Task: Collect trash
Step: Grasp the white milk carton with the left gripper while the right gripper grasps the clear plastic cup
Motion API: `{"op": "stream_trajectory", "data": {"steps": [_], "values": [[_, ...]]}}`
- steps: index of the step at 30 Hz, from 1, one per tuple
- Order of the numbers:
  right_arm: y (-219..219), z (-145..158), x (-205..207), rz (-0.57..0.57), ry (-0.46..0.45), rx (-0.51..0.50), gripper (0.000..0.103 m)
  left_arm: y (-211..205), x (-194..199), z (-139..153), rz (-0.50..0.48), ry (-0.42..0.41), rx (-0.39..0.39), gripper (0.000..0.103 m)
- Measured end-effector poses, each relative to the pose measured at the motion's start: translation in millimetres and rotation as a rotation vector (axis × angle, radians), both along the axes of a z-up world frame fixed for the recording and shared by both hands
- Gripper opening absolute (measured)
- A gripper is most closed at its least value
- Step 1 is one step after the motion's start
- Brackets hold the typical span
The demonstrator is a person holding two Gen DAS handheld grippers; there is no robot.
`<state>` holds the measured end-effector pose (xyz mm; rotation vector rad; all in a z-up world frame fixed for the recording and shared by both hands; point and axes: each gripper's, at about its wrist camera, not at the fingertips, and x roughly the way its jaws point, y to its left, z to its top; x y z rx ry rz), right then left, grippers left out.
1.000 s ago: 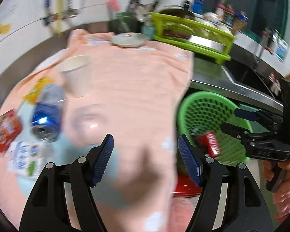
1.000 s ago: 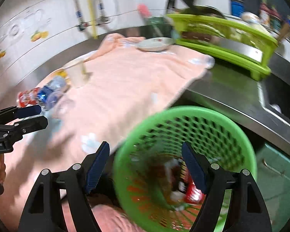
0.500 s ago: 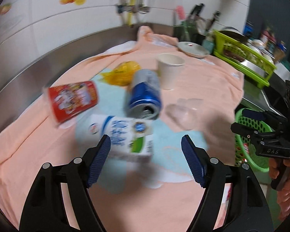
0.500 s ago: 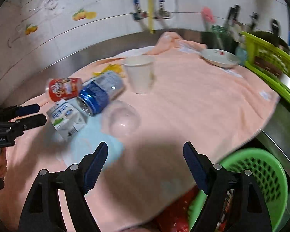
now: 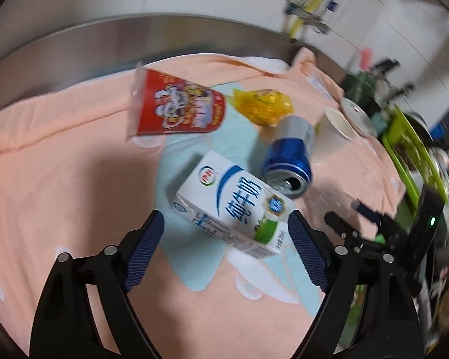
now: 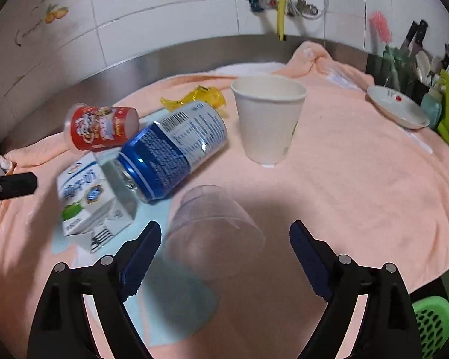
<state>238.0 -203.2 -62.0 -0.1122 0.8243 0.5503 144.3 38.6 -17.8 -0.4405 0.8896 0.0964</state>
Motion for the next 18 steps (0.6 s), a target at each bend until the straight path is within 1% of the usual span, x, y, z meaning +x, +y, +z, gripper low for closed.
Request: {"op": "stream_trajectory", "data": {"steps": [1,3,4,5,6,9,12,18], "values": [[-0.5,-2.9,1.7,0.003,0.002,0.001,0.081,0.6,1.9,-1.4,0.023,0.006,-0.023,0.085],[-1.7,-5.7,2.2,0.017,0.014,0.015,0.071,0.7,6.3,-4.3,0.069,0.020,-0.058,0.087],[-2.4,-6.5,1.8,0.017,0.014,0.018,0.068,-0.4,9.3,-5.2,0.092,0.028,-0.066,0.089],[-2.4,-6.7,0.8,0.018,0.014,0.019,0.063,-0.5,11.5,-6.3,0.115,0.035,-0.069,0.090],[-3.2,-6.6,-0.4,0.018,0.014,0.023,0.061,-0.1,13.4,-7.4,0.132,0.042,-0.075,0.090],[-6.4,-5.6,-4.8,0.021,0.007,0.036,0.061,-2.8,21.2,-12.5,0.189,0.068,-0.137,0.090],[-11.5,-3.3,-12.1,0.031,-0.008,0.045,0.061,-7.7,27.8,-14.7,0.241,0.083,-0.123,0.090],[-22.2,3.2,-28.3,0.047,-0.037,0.054,0.061,-9.6,39.6,-24.5,0.360,0.136,-0.146,0.090]]}}
